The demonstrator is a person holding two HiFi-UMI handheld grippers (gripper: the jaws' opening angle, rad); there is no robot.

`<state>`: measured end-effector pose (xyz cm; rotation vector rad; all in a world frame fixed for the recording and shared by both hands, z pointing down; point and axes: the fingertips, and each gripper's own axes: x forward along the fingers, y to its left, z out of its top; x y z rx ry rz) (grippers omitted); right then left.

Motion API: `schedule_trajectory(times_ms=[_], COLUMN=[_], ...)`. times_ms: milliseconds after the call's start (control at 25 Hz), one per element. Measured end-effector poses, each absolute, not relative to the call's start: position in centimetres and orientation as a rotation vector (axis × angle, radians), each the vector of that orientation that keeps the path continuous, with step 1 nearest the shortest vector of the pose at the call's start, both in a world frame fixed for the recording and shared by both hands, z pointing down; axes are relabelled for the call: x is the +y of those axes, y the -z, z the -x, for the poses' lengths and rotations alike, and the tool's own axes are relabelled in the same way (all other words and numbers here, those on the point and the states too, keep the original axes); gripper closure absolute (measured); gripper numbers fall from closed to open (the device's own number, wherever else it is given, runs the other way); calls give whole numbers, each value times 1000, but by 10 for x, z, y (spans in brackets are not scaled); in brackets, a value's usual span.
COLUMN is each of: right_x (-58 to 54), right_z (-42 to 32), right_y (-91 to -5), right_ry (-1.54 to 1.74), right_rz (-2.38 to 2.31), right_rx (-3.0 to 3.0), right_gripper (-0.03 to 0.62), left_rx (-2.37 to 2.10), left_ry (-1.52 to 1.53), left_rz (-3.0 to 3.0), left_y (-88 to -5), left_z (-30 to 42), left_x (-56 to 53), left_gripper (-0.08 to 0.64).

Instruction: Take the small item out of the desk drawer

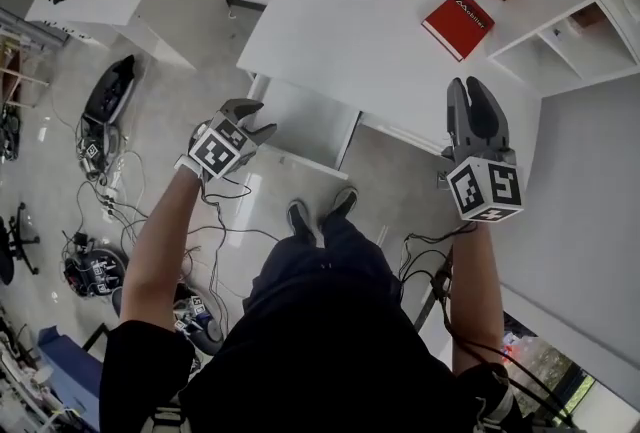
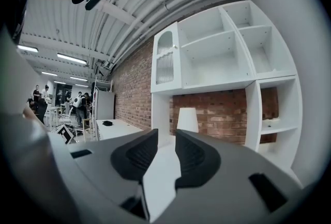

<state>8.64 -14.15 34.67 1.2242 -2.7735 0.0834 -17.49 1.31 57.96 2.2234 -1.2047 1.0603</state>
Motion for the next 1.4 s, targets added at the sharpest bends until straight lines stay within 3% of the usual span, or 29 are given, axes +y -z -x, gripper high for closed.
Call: schedule_trajectory(times_ms=[600,960,1400], right_x=[-230,-220,-225], right_z=[-101,-138,-159], right_y=[-421,-501,-569], right_ry=[-252,-373,-507], right_rz=[-1180,-1349,-1445], right_rx=[-2731,-2531,-2371], right_gripper=[497,502,505], left_rx=[-544,-95,137], left_ry=[-1621,-1755,-1771], left_rz=[-2192,-2219,-2144], left_y=[-725,-831,-904], left_z=[144,126,116], left_x=[-8,9,13], left_gripper=[360,360,362])
